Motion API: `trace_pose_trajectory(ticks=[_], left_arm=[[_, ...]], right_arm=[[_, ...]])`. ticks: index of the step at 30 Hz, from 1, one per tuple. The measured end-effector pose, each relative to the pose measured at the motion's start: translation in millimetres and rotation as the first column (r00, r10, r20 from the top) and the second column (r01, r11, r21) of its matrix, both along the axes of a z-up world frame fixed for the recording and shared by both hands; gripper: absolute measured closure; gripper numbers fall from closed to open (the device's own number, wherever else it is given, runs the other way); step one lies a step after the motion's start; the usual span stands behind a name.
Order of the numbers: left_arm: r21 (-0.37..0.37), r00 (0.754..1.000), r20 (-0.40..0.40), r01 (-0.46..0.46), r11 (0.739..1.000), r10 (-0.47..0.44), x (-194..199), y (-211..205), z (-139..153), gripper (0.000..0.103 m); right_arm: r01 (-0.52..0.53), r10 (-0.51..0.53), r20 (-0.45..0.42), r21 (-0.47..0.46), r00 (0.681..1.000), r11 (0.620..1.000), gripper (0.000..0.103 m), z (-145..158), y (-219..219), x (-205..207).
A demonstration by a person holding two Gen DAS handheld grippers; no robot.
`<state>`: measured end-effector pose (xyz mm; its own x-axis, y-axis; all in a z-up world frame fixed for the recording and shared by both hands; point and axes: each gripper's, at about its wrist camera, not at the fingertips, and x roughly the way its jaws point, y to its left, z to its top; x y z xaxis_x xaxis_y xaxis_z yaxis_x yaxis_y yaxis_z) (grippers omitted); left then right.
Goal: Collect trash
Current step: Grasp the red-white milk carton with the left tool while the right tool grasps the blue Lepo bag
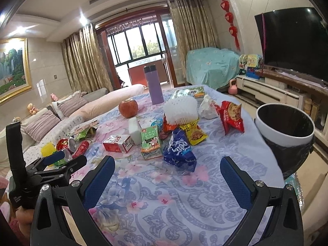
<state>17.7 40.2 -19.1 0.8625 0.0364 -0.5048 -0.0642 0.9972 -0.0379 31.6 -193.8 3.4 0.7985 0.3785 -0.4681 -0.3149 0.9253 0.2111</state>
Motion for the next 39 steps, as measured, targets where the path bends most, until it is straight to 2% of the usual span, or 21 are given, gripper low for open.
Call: trace_pose_trajectory(ticks=[6, 14, 22, 27, 32, 35, 36, 38, 39], left_arm=[[0.019, 0.999, -0.043, -0.014, 1.0, 0.015, 28, 8, -10, 0.0], [-0.009, 0.993, -0.119, -0.02, 1.0, 0.019, 71, 22, -24, 0.0], [-0.032, 0.976, -0.214, -0.033, 0.999, 0.025, 112, 29, -36, 0.0], [0.007, 0.969, -0.245, -0.027, 1.0, 0.028, 130, 23, -43, 0.0], [-0.009, 0.95, -0.308, -0.047, 0.999, 0.042, 144, 28, -52, 0.0], [-0.043, 0.939, -0.342, -0.05, 0.998, 0.032, 151, 33, -57, 0.0], [-0.052, 0.94, -0.34, -0.043, 0.998, 0.023, 151, 33, -57, 0.003], [-0.058, 0.939, -0.343, -0.025, 0.998, 0.003, 152, 31, -58, 0.014], [-0.057, 0.938, -0.347, -0.018, 0.998, -0.003, 152, 30, -59, 0.014]], right_arm=[[-0.012, 0.012, -0.051, 0.001, 0.999, 1.0, 0.0, -11, 3, 18], [-0.012, 0.011, -0.13, -0.004, 0.991, 1.0, 0.0, -27, 5, 47], [-0.015, 0.012, -0.184, -0.018, 0.983, 1.0, 0.001, -37, 9, 71], [-0.019, 0.017, -0.223, -0.009, 0.975, 1.0, 0.001, -44, 9, 86], [-0.025, 0.021, -0.254, -0.014, 0.967, 1.0, 0.002, -51, 11, 98], [-0.027, 0.019, -0.273, -0.025, 0.962, 0.999, 0.01, -55, 13, 103], [-0.03, 0.02, -0.281, -0.032, 0.959, 0.999, 0.014, -58, 13, 105], [-0.035, 0.022, -0.297, -0.039, 0.955, 0.999, 0.032, -60, 15, 108], [-0.037, 0.023, -0.303, -0.039, 0.953, 0.999, 0.038, -62, 14, 109]])
